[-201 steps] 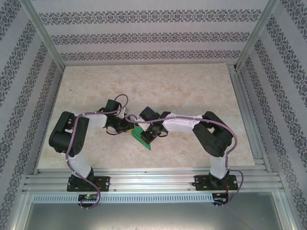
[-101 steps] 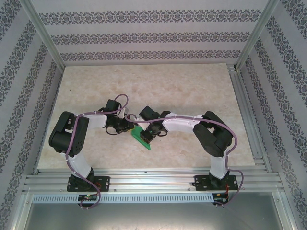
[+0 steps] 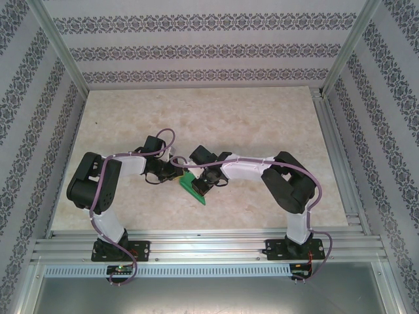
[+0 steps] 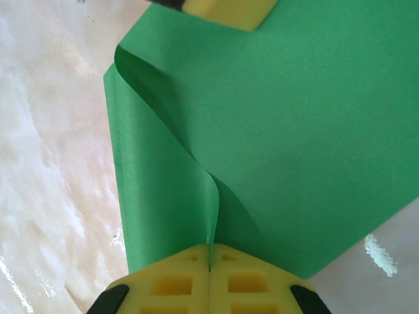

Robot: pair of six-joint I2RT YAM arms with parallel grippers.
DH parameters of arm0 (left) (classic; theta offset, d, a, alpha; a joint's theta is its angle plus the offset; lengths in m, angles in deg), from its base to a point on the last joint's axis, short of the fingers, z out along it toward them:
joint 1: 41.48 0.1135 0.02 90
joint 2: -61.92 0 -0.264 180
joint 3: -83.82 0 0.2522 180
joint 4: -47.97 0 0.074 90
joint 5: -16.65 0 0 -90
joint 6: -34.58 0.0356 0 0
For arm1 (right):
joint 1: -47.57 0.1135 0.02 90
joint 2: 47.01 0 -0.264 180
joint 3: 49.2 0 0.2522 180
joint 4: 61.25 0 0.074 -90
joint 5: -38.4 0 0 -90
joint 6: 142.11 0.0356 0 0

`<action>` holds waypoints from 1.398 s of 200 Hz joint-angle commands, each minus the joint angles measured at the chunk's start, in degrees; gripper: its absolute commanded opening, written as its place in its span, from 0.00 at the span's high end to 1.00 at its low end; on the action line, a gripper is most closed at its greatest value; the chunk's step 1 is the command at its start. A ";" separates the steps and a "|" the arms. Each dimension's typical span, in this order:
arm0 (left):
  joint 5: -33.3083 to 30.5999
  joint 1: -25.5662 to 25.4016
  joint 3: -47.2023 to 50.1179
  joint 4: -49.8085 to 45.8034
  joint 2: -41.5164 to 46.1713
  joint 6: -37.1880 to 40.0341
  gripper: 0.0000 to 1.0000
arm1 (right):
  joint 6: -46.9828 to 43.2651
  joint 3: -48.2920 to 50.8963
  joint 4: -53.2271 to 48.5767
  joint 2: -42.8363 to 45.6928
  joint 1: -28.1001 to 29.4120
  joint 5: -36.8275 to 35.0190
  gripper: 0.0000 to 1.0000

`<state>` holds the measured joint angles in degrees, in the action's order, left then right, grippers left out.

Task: Fold a paper plane with a square sheet of paper (fold left side to right side)
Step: Third fold the triangle at the center of the table.

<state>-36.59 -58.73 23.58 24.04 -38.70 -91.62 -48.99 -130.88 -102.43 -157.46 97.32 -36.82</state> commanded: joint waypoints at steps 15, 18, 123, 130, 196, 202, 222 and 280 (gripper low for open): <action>-0.30 0.59 -1.00 -1.12 0.19 1.67 0.97 | -0.83 -0.46 -1.75 -3.43 0.69 -2.09 1.00; -0.30 0.60 -1.08 -1.17 0.26 1.76 0.96 | -0.78 -0.46 -1.78 -3.53 0.71 -1.98 1.00; 0.79 6.98 -2.83 -11.90 15.59 7.36 0.70 | -0.74 -0.14 -1.80 -4.68 1.39 -1.87 1.00; 3.11 6.74 -1.39 -10.37 15.83 6.55 0.74 | -0.81 -0.28 -1.87 -4.68 1.48 -2.00 1.00; 8.43 0.21 8.47 4.98 14.17 -2.82 0.91 | -1.23 -0.60 -2.56 -4.94 1.59 -2.13 1.00; 8.58 -0.24 8.79 5.98 13.51 -3.40 0.92 | -1.21 -0.63 -2.63 -4.90 1.57 -2.13 1.00; 7.89 -1.60 8.89 7.53 11.44 -4.16 0.93 | -1.28 -0.64 -2.77 -4.88 1.57 -2.17 1.00; 5.00 -4.21 6.74 6.37 6.48 -3.31 0.93 | -1.53 -0.65 -3.08 -4.74 1.60 -2.23 1.00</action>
<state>-30.19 -62.05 31.89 28.69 -30.46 -94.95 -49.19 -132.59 -102.83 -158.82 98.09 -36.75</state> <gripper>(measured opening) 0.072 0.042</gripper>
